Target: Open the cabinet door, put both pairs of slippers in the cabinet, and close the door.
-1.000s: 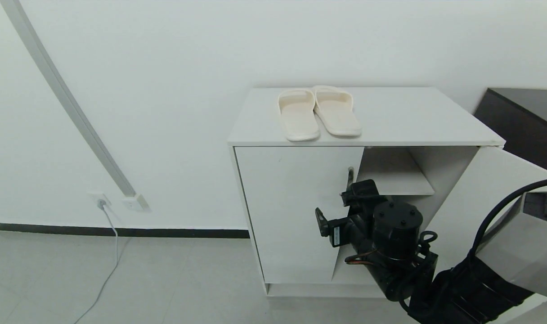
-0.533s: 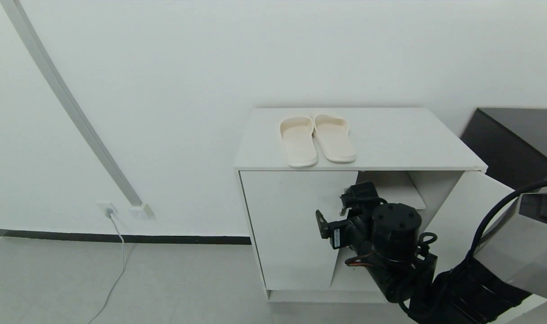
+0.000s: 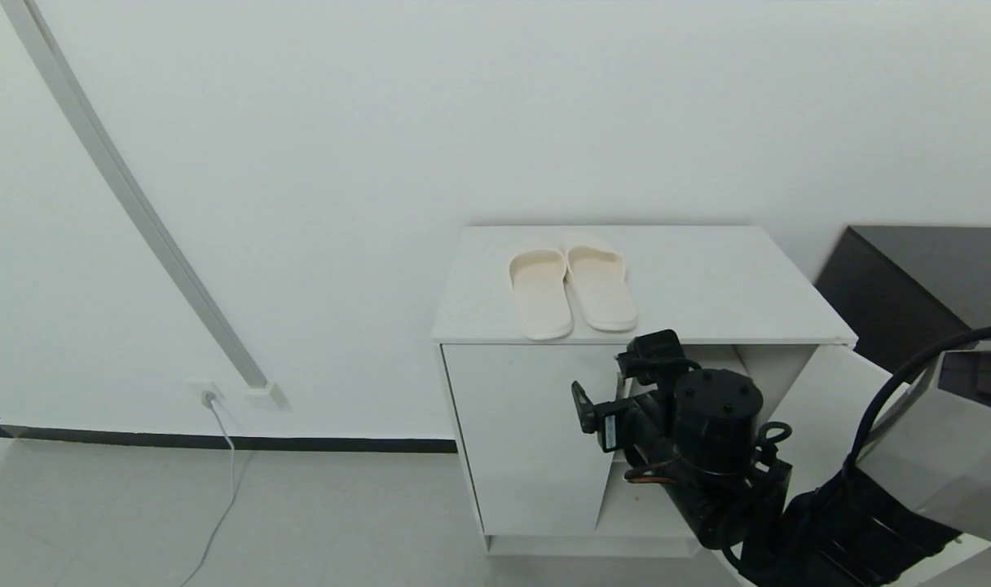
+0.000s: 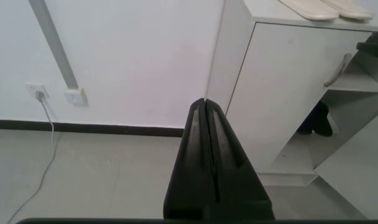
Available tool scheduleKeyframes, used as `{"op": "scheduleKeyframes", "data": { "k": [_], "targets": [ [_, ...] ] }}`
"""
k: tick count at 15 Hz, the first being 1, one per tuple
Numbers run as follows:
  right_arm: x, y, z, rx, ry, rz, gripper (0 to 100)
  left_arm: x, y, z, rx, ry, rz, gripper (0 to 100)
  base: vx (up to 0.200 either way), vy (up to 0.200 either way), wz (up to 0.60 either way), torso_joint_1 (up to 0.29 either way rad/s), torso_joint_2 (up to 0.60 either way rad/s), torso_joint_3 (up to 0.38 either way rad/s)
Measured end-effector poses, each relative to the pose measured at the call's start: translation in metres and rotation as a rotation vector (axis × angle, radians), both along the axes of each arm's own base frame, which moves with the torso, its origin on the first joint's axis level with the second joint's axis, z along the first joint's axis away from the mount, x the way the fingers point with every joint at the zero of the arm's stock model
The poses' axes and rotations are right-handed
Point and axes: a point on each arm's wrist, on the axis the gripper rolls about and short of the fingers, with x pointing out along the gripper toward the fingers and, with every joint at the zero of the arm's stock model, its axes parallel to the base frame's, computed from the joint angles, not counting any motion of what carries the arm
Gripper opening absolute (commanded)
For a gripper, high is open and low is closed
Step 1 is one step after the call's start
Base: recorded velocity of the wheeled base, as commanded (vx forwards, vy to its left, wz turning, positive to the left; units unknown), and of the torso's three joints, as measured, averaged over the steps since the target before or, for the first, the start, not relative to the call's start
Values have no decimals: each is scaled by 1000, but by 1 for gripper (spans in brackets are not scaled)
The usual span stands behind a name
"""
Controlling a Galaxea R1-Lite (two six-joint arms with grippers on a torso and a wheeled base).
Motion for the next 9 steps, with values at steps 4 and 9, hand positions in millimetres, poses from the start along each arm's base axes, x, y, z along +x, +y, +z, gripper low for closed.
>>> {"op": "scheduleKeyframes", "data": {
  "k": [4, 9],
  "targets": [
    [0, 0, 1, 5, -13, 11, 100, 0, 0, 0, 0, 0, -1, 0, 0, 0, 0, 66, -156, -81],
    [20, 0, 10, -56, 8, -5, 100, 0, 0, 0, 0, 0, 0, 0, 0, 0, 0, 0, 0, 0]
  ]
}}
